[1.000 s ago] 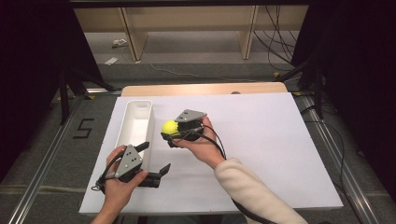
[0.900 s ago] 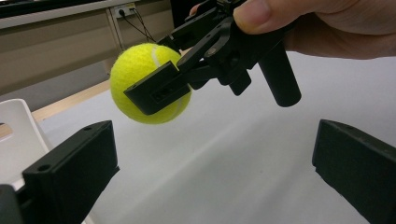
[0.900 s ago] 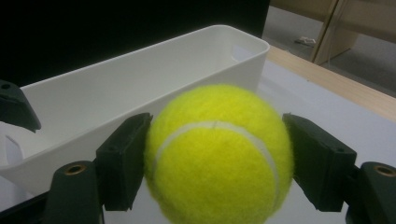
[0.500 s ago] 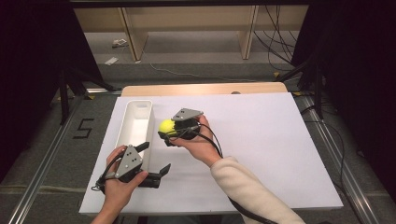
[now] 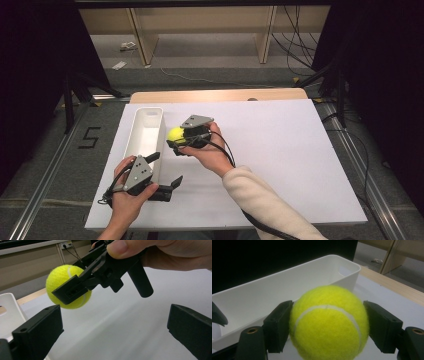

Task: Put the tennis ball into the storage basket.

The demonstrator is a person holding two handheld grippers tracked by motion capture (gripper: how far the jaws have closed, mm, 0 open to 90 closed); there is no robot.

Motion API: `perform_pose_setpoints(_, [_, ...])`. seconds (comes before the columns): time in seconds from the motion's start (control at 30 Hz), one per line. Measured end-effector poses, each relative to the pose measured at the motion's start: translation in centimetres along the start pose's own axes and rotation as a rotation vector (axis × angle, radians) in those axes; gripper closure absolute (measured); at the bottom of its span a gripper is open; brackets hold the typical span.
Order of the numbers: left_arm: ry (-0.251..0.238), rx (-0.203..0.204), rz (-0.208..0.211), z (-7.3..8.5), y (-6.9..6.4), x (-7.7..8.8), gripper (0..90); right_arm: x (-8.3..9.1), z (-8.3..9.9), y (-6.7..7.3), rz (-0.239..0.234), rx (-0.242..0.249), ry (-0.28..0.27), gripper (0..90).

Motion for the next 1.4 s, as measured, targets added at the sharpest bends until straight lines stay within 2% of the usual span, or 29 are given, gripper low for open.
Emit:
perform_pose_setpoints(1.0, [-0.001,-0.004,0.007,0.0,0.0,0.0,0.0,-1.1,-1.1,1.1,-0.014,0.020,0.008,27.4])
perform_pose_setpoints(1.4, [-0.004,-0.006,0.012,0.0,-0.1,-0.1,0.0,-1.3,-1.2,1.0,-0.011,0.023,0.007,27.4])
Point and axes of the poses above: each handheld gripper's, and its own axes: x roughly backward along the jaws, z roughly out of its underside, y roughly to its left, the point moved 8 cm from there along -x, roughly forward along the jaws, and after that the axes turned 12 degrees about -x, right-handed, at the moved point
